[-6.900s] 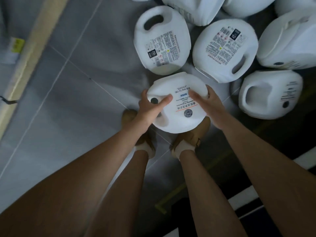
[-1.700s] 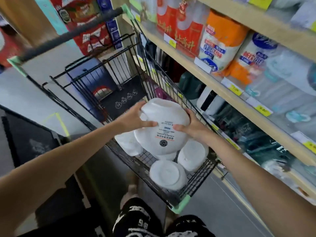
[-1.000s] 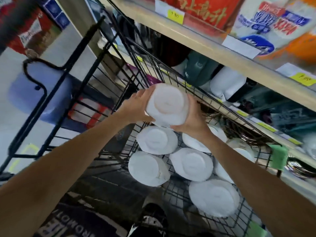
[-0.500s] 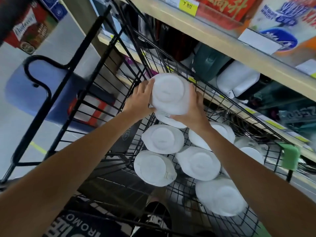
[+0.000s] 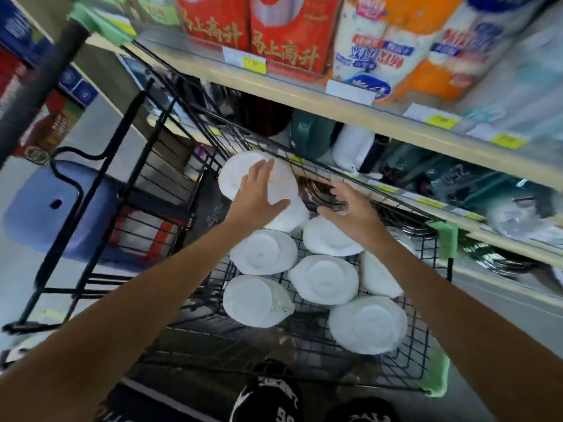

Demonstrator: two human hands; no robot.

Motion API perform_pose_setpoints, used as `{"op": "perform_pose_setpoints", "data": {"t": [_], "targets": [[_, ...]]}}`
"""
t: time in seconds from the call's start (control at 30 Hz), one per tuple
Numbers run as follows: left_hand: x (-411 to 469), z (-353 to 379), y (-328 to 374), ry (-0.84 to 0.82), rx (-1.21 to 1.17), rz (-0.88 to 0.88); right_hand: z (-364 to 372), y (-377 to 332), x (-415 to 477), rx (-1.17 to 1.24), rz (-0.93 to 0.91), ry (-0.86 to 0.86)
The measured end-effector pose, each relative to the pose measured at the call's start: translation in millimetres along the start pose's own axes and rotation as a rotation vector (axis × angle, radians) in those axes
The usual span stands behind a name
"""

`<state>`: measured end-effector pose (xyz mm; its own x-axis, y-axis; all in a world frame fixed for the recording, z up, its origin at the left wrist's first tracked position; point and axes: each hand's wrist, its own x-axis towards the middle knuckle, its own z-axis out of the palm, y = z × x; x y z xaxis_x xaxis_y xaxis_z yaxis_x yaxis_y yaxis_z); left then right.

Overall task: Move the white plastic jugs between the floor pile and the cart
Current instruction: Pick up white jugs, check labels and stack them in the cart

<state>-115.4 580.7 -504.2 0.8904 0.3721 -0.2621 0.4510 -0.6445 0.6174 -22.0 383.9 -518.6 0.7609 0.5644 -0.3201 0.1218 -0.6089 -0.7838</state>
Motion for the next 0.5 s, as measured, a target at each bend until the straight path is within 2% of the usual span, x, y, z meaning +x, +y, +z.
{"op": "perform_pose_setpoints", "data": {"t": [0.13, 0.23, 0.43, 0.5], "targets": [[-15, 25, 71, -0.065, -0.069, 0.089, -60, 15, -50, 0.140, 0.079, 0.095], [-28, 56, 124, -0.158, -0.107, 0.071, -102, 42, -89, 0.211, 0.110, 0.160], [-82, 161, 261, -0.318, -0.093, 0.185, -200, 134, -208, 0.353, 0.174, 0.334], [-102, 205, 307, -0.363, -0.118, 0.217, -230, 175, -249, 0.329, 0.206, 0.408]]}}
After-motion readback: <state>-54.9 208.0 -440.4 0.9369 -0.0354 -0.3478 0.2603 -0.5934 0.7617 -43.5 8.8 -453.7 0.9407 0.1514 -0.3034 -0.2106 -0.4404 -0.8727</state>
